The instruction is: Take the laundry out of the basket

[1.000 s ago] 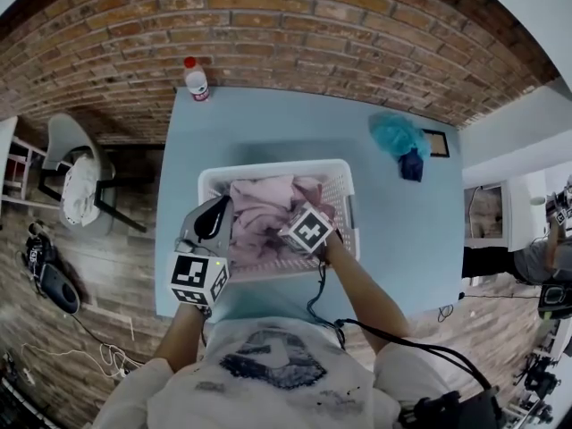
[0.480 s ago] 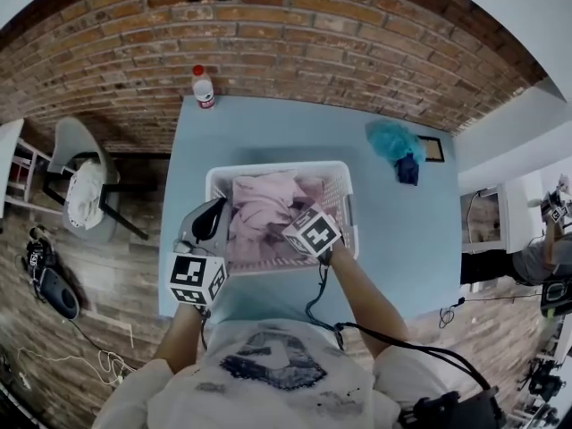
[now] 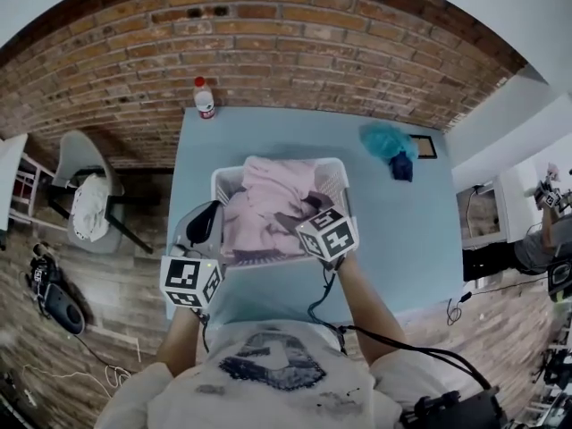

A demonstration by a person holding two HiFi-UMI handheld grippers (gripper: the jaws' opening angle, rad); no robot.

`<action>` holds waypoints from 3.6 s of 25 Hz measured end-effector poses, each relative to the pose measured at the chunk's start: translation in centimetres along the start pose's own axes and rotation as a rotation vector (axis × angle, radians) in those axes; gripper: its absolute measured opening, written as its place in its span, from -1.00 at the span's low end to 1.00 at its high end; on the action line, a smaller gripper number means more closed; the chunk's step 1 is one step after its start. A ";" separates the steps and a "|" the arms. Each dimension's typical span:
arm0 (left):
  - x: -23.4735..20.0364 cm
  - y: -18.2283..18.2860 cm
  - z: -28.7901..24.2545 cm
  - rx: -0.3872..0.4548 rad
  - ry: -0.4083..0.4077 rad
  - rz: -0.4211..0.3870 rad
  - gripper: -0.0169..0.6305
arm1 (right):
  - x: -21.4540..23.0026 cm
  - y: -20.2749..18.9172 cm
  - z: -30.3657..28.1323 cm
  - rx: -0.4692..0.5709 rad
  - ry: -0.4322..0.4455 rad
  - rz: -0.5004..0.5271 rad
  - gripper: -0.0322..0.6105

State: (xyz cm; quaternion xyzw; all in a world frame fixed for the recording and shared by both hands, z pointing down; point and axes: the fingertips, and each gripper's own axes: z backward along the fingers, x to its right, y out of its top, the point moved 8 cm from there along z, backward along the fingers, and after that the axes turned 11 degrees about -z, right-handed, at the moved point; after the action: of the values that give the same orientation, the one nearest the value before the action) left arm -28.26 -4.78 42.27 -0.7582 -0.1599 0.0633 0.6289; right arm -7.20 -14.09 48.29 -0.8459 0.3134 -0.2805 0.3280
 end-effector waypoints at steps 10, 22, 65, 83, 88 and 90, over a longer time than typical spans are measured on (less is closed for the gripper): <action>-0.5 2.0 1.2 0.060 -0.021 -0.065 -0.97 | -2.2 2.5 7.1 0.259 -0.104 -0.094 -0.05; 2.3 6.3 -0.2 0.140 -0.019 -0.119 -0.97 | -1.3 4.9 15.5 0.415 -0.170 -0.079 -0.05; 31.4 5.5 -14.6 0.057 -0.075 -0.126 -0.97 | 23.7 -12.2 32.1 0.386 -0.376 -0.189 -0.05; 32.8 3.2 -16.1 -0.007 -0.091 -0.119 -0.97 | 28.7 -23.2 21.7 0.168 -0.451 -0.234 -0.68; 33.3 2.7 -16.1 -0.021 -0.100 -0.117 -0.97 | 28.8 -23.2 21.7 0.176 -0.438 -0.250 -0.68; 33.7 2.6 -16.1 -0.021 -0.108 -0.117 -0.97 | 28.7 -23.3 21.8 0.178 -0.439 -0.255 -0.68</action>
State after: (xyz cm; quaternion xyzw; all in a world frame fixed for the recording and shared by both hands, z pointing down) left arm 8.64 -9.43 46.47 -0.7495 -0.2384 0.0655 0.6141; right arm 34.27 -12.65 59.36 -0.8870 0.0998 -0.1561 0.4231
